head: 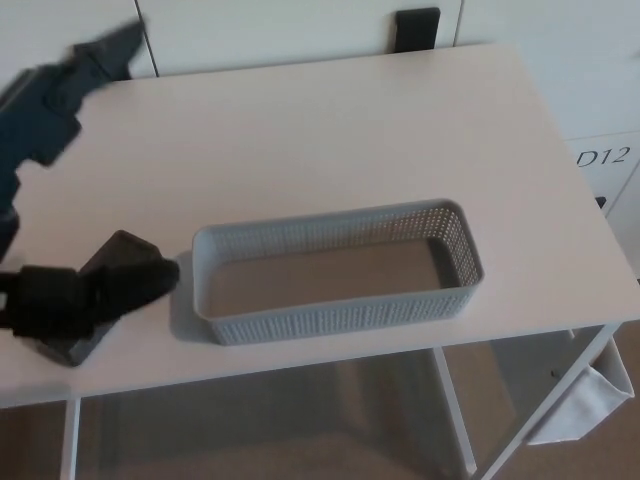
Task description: The robot walks towards a desk on which an eraser is kept on the left hand side and a container is kept on the right hand side. The robot picks up the eraser using its left hand and places it in the container.
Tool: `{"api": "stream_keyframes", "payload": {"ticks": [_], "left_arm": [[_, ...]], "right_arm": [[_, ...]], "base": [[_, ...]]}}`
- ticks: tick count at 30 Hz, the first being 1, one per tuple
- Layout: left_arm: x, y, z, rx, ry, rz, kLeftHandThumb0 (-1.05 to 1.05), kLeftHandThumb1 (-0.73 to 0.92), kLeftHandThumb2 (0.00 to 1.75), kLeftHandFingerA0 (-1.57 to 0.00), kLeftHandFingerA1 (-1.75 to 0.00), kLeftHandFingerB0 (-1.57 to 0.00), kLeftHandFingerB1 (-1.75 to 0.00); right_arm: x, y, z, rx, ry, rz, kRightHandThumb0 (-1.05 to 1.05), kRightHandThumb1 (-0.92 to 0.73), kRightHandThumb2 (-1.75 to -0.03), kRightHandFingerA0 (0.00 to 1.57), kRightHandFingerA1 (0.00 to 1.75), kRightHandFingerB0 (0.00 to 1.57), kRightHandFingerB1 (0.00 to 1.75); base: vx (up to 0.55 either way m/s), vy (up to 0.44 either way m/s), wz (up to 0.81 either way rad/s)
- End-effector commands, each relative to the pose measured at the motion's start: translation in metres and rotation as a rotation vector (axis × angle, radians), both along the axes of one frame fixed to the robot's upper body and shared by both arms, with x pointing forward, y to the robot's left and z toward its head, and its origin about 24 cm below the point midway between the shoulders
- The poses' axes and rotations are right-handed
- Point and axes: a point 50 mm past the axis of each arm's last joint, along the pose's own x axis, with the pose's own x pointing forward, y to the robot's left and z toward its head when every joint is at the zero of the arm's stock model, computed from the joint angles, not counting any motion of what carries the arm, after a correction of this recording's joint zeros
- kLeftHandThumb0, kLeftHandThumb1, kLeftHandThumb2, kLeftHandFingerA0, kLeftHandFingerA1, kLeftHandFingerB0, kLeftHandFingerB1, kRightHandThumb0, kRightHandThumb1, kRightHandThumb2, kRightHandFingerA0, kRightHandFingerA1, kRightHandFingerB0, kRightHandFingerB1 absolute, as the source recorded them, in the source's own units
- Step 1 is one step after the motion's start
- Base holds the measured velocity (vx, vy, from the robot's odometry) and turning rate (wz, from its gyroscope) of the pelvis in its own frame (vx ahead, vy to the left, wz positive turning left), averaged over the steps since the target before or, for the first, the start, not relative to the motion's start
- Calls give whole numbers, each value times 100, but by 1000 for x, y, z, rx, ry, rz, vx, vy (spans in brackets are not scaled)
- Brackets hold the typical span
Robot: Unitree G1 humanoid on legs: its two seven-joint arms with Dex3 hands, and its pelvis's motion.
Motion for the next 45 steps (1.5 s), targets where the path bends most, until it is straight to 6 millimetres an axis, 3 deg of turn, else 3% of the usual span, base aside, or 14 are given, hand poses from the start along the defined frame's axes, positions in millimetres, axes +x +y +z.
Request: {"api": "stream_keyframes", "payload": {"ticks": [1, 5, 16, 17, 20, 21, 23, 25, 26, 28, 29, 38, 45], "left_arm": [[38, 48, -37, 143, 150, 562, -67, 37, 52, 0, 0, 0, 0], [43, 50, -48, 243, 256, 571, -75, 35, 53, 0, 0, 0, 0], [51, 51, -92, 375, 513, 578, -71, 32, 53, 0, 0, 0, 0], [51, 51, -96, 384, 529, 579, -65, 23, 66, 0, 0, 0, 0], [53, 50, -105, 407, 556, 591, -67, 25, 66, 0, 0, 0, 0], [54, 50, -109, 415, 567, 596, -53, 35, 80, 0, -18, 0, -6], [54, 52, -115, 437, 581, 612, -58, 37, 80, 0, -16, 0, -3], [54, 55, -118, 463, 591, 629, -60, 38, 79, 0, -16, 0, -3], [54, 57, -121, 464, 593, 637, -68, 30, 66, 0, 0, 0, -2], [55, 58, -122, 463, 586, 648, -67, 31, 65, 0, 0, 0, -4], [56, 61, -124, 484, 576, 669, -63, 39, 80, 0, -15, 0, -1], [57, 69, -125, 506, 534, 721, -63, 40, 80, 0, -14, 0, 0], [56, 59, -129, 524, 530, 713, -62, 41, 79, 0, -12, 0, 0]], "right_arm": [[1, -13, 4, -62, -33, 16, -21, -50, -54, 59, 44, 43, 40], [0, -14, 4, -68, -27, 9, -21, -50, -54, 59, 44, 44, 40], [-8, -17, 3, -65, -9, 4, -20, -51, -55, 57, 43, 41, 39], [-7, -18, 2, -70, -8, 7, -21, -51, -55, 57, 43, 41, 39], [-5, -18, 3, -72, -11, 9, -21, -51, -55, 56, 43, 41, 38], [-5, -17, 4, -74, -11, 11, -22, -51, -55, 57, 43, 41, 38], [-5, -17, 4, -70, -13, 11, -21, -51, -55, 57, 43, 42, 38], [-6, -17, 3, -67, -7, 10, -21, -51, -55, 56, 43, 42, 38], [-5, -18, 3, -66, -7, 11, -21, -50, -55, 56, 43, 41, 38], [-5, -18, 4, -68, -9, 12, -21, -51, -55, 56, 43, 42, 38], [-5, -18, 4, -71, -8, 12, -21, -51, -55, 56, 42, 41, 38], [-7, -19, 4, -101, 21, 67, -27, -53, -56, 55, 42, 41, 37], [-9, -19, 4, -115, 29, 113, -28, -53, -56, 54, 41, 42, 37]], "base": [[0, 0, 0], [0, 0, 0], [0, 0, 0], [0, 0, 0], [0, 0, 0], [0, 0, 0], [0, 0, 0], [0, 0, 0], [0, 0, 0], [0, 0, 0], [0, 0, 0], [0, 0, 0], [0, 0, 0]]}}
